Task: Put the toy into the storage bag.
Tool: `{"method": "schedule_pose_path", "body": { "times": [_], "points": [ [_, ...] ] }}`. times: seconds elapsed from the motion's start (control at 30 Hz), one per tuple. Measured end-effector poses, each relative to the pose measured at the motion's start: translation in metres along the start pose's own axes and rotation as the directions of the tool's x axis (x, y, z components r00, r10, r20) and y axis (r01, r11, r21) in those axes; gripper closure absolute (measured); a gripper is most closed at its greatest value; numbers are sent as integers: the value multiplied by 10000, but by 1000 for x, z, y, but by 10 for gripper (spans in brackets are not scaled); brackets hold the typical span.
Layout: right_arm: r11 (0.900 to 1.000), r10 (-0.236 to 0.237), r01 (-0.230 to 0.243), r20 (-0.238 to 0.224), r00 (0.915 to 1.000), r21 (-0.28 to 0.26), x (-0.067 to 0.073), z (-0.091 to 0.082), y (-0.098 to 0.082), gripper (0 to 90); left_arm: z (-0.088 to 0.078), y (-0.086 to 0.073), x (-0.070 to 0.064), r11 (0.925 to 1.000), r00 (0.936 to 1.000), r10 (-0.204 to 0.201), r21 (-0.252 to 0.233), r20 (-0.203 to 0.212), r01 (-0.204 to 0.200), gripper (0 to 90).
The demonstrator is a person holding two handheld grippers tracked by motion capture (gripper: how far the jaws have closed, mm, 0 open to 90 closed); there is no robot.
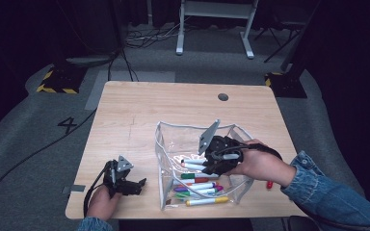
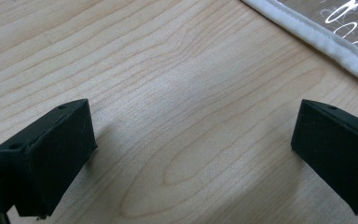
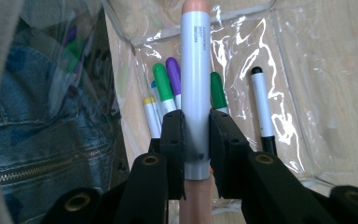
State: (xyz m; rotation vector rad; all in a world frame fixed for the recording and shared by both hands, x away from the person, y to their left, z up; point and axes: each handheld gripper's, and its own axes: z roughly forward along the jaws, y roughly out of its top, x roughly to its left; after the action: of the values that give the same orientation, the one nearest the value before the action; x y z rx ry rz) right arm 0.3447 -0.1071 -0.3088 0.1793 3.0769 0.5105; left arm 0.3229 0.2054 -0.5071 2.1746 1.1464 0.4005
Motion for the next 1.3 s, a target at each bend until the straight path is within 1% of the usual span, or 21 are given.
{"method": "schedule_pose_path", "body": {
  "times": [0.2, 0.37, 0.43, 0.47, 0.6, 0.63, 0.67, 0.77, 0.8, 0.83, 0.9, 0.93, 0.97, 1.03, 1.07, 1.13, 1.2, 1.3],
  "points": [
    [9980, -65, 71, -96, 9999, 621, -2, 21, 5, 767, 0, 0, 0, 10000, 10000, -3, 2, -3, 3, 0],
    [9926, -113, 127, -121, 9999, 1212, -3, 36, 8, 766, 0, 0, 0, 10000, 10000, -8, 1, -2, 8, 0],
    [9888, -225, 247, -161, 9996, 1471, -2, 42, 10, 766, 0, 0, 0, 10000, 10000, -3, 4, -3, 3, 0],
    [9876, -202, 228, -179, 9996, 1555, -1, 44, 11, 766, 0, 0, 0, 10000, 10000, 15, -35, -4, -15, 0],
    [9807, -365, 395, -191, 9992, 1915, 0, 55, 14, 766, 0, 0, 0, 10000, 10000, -7, 13, -8, 7, 0],
    [9781, -329, 371, -237, 9992, 2047, 1, 57, 14, 766, 0, 0, 0, 10000, 10000, -3, 2, -2, 3, 0],
    [9757, -391, 433, -238, 9990, 2149, 1, 60, 14, 765, 0, 0, 0, 10000, 10000, -11, 0, -9, 11, 0],
    [9729, -541, 592, -289, 9981, 2234, 1, 66, 14, 764, 0, 0, 0, 10000, 10000, -12, -1, -10, 12, 0],
    [9699, -510, 556, -254, 9984, 2371, 1, 67, 14, 764, 0, 0, 0, 10000, 10000, 1, 3, -4, -1, 0],
    [9692, -502, 529, -175, 9986, 2407, 0, 68, 14, 764, 0, 0, 0, 10000, 10000, 0, 1, -2, 0, 0],
    [9676, -567, 589, -159, 9983, 2456, -1, 69, 13, 755, 0, 0, 0, 10000, 10000, 18, 18, -3, -18, 0],
    [9672, -682, 696, -139, 9976, 2441, -2, 69, 13, 692, 0, 0, 0, 10000, 10000, -5, 6, -2, 5, 0],
    [9706, -790, 782, -58, 9969, 2276, -3, 69, 13, 624, 0, 0, 0, 10000, 10000, -3, 8, -1, 3, 0],
    [9768, -493, 467, 70, 9988, 2090, -5, 65, 13, 575, 0, 0, 0, 10000, 10000, 54, -7, -69, -54, 0],
    [9818, -500, 472, 109, 9987, 1839, -6, 63, 13, 546, 0, 0, 0, 10000, 10000, 59, -8, -73, -59, 0],
    [9892, -326, 285, 266, 9991, 1434, -8, 55, 13, 533, 0, 0, 0, 10000, 10000, 54, -7, -69, -54, 0],
    [9955, -189, 138, 543, 9983, 933, -9, 44, 12, 523, 0, 0, 0, 10000, 10000, 53, -7, -68, -53, 0],
    [9999, 100, -103, 691, 9976, 40, -10, 23, 9, 504, 0, 0, 0, 10000, 10000, 57, -6, -70, -57, 0]
  ]
}}
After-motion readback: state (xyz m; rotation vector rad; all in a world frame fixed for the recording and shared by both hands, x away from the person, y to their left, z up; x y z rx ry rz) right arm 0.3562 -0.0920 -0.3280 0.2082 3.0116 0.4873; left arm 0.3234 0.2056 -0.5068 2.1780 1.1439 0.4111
